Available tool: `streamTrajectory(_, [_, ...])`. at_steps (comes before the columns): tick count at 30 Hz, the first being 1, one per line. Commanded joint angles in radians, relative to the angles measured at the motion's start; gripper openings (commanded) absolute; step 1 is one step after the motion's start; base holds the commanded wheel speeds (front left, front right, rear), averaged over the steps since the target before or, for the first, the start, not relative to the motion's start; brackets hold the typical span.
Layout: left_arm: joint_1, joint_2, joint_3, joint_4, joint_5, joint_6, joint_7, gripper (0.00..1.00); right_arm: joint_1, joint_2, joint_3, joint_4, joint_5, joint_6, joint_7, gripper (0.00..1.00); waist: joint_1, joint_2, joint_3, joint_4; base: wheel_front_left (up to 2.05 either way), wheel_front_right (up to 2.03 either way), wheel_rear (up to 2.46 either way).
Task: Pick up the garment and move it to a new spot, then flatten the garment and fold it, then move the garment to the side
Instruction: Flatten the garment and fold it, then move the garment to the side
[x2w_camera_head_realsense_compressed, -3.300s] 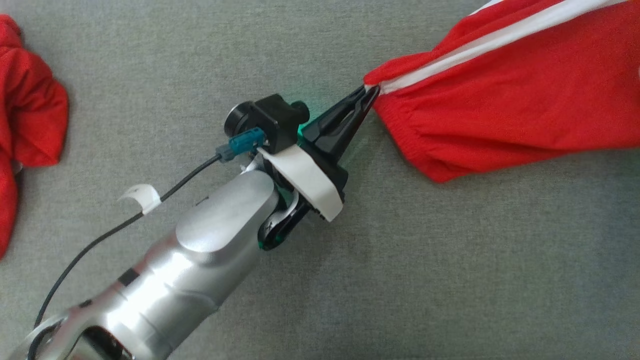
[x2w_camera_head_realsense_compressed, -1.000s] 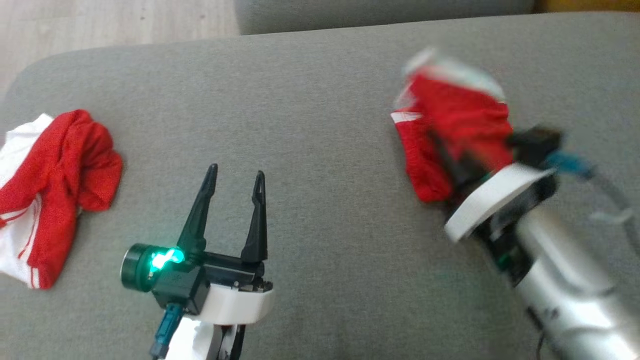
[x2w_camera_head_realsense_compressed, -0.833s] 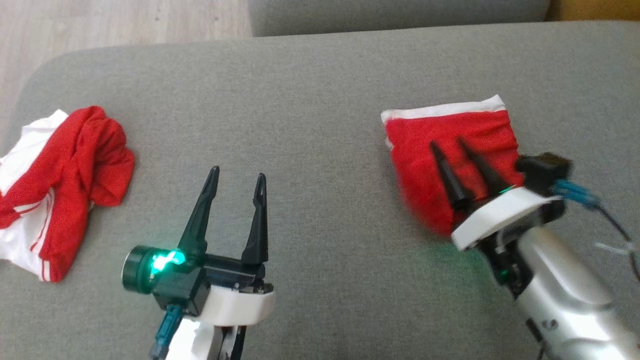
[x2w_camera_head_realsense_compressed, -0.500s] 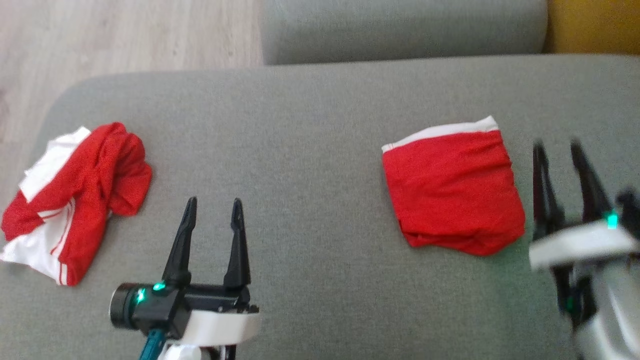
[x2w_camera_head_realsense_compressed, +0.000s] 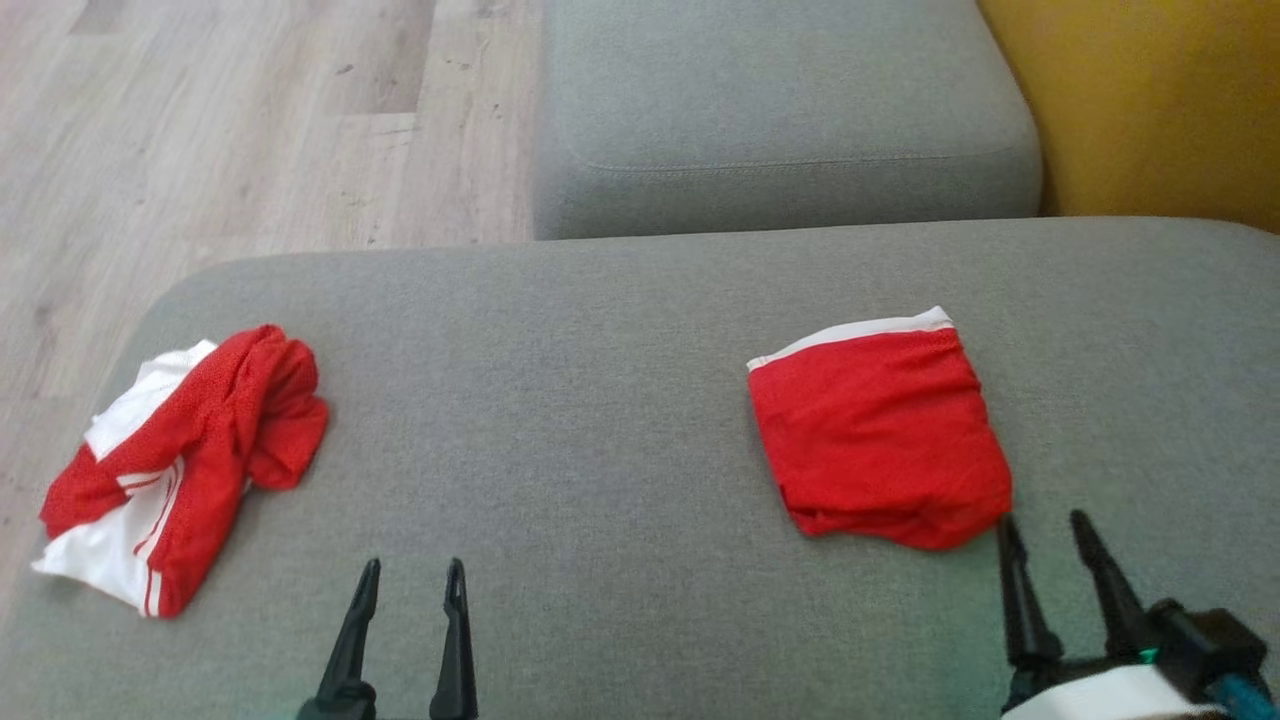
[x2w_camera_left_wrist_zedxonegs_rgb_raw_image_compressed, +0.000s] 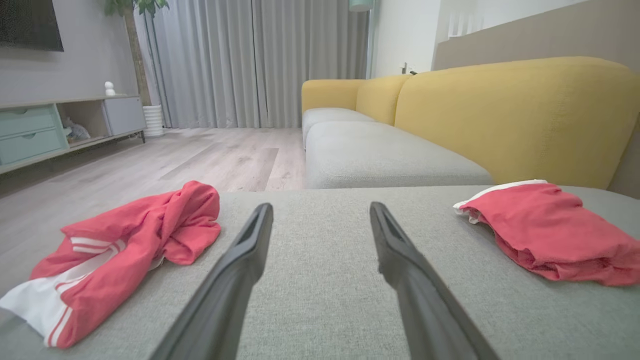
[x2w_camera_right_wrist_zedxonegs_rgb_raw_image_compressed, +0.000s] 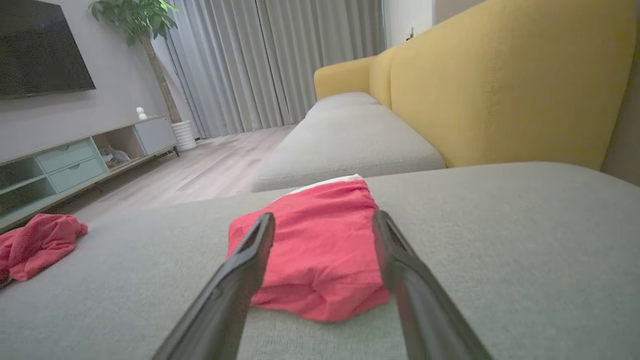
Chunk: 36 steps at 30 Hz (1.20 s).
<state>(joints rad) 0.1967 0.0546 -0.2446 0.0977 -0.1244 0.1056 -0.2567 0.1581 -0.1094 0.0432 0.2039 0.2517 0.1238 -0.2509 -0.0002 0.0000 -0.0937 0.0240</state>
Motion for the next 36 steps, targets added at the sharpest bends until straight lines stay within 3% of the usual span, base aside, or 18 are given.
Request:
streamTrajectory(1, [-0.036,-0.004,0.045,-0.024,0.007,0.002,-0.005,1.00,-0.022,-0.007,0.029,-0.032,-0.010,0.007,-0.011,1.00,0.0002,0.0000,-0.005,-0.011,0.00,0.00,0.00])
streamTrajectory(32, [-0.047,-0.004,0.042,-0.026,0.029,-0.001,-0.005,1.00,-0.024,-0.034,0.063,-0.019,-0.049,0.007,-0.011,1.00,0.0002,0.0000,0.047,-0.031,0.00,0.00,0.00])
streamTrajectory(36, [-0.072,-0.004,0.022,-0.046,0.052,-0.001,-0.005,1.00,-0.074,-0.071,0.069,0.002,-0.017,0.007,-0.011,1.00,0.0002,0.0000,0.085,-0.023,0.00,0.00,0.00])
